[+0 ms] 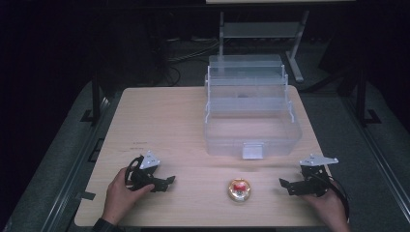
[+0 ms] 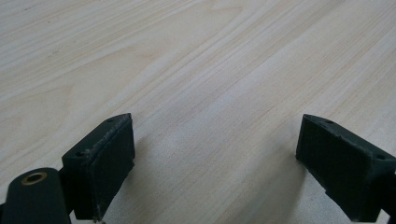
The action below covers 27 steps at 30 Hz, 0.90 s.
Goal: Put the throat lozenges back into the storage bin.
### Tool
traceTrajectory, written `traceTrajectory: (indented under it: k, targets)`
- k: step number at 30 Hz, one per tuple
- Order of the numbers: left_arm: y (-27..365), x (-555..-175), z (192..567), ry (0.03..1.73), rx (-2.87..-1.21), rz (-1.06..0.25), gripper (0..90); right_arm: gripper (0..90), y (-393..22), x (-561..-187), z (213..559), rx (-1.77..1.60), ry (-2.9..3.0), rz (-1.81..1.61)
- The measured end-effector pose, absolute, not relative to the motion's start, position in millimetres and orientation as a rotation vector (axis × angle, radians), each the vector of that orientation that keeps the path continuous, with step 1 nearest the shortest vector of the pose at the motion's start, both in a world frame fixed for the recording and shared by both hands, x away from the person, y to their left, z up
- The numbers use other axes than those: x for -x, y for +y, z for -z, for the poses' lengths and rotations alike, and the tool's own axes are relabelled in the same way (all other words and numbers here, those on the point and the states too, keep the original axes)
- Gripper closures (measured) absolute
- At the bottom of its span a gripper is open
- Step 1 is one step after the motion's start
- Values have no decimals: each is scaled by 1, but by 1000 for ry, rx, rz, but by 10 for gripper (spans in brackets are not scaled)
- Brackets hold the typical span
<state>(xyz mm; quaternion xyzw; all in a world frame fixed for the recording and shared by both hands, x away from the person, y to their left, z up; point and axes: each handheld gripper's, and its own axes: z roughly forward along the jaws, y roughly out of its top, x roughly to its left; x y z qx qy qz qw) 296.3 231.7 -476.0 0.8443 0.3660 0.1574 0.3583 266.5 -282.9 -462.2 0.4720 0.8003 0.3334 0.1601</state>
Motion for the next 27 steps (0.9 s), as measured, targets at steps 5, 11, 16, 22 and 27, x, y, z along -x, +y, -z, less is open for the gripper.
traceTrajectory:
  k: [5, 11, 16, 22, 27]
  targets:
    - [232, -296, 476, 945, -2178, -406, 108, 0, -278, -266, 459, -1323, 2306, -963]
    - [232, -296, 476, 944, -2178, -406, 108, 0, -273, -266, 455, -1303, 2328, -967]
    - [232, -296, 476, 944, -2178, -406, 108, 0, -268, -266, 453, -1292, 2345, -971]
    - [232, -296, 476, 944, -2178, -407, 108, 0, -265, -266, 449, -1265, 2361, -979]
    - [232, -296, 476, 944, -2178, -406, 108, 0, -260, -266, 446, -1253, 2374, -977]
